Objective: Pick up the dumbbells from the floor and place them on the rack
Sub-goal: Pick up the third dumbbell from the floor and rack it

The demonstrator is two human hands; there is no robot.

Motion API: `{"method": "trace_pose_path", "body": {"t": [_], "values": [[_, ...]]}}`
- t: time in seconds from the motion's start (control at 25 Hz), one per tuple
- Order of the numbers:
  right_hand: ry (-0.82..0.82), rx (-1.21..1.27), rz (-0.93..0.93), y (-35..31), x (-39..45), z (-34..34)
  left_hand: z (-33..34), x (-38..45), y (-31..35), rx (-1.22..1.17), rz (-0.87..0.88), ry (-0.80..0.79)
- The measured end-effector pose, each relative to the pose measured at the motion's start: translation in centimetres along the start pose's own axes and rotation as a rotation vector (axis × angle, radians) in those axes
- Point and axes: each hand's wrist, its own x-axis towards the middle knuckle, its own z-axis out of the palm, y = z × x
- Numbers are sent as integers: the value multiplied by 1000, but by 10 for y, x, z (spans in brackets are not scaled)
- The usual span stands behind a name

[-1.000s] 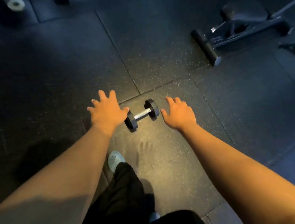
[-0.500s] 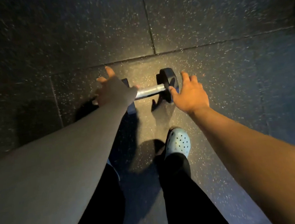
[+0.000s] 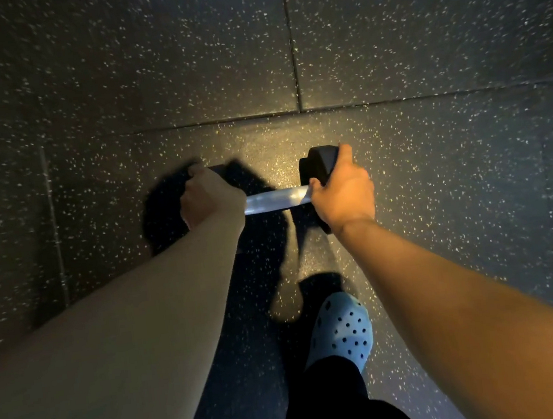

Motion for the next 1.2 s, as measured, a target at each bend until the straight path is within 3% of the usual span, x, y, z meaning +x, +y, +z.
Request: {"method": "trace_pose_path", "body": {"t": [0.16, 0.32, 0.6, 0.8, 1.0, 1.2], "values": [[61, 38, -23, -8, -25, -17, -20, -13, -13, -69, 48, 40], [140, 134, -85, -35, -78, -76, -88, -62, -23, -187, 101, 114], [271, 437, -72, -146, -229, -264, -330, -205, -27, -323, 163, 282], [297, 586, -329, -239, -348, -407, -513, -324, -57, -430, 99, 523], [146, 640, -588, -328, -436, -487, -629, -396, -112, -717, 5, 786], [35, 714, -706, -398, -528, -472, -705, -424, -214, -715, 20, 1001]]}}
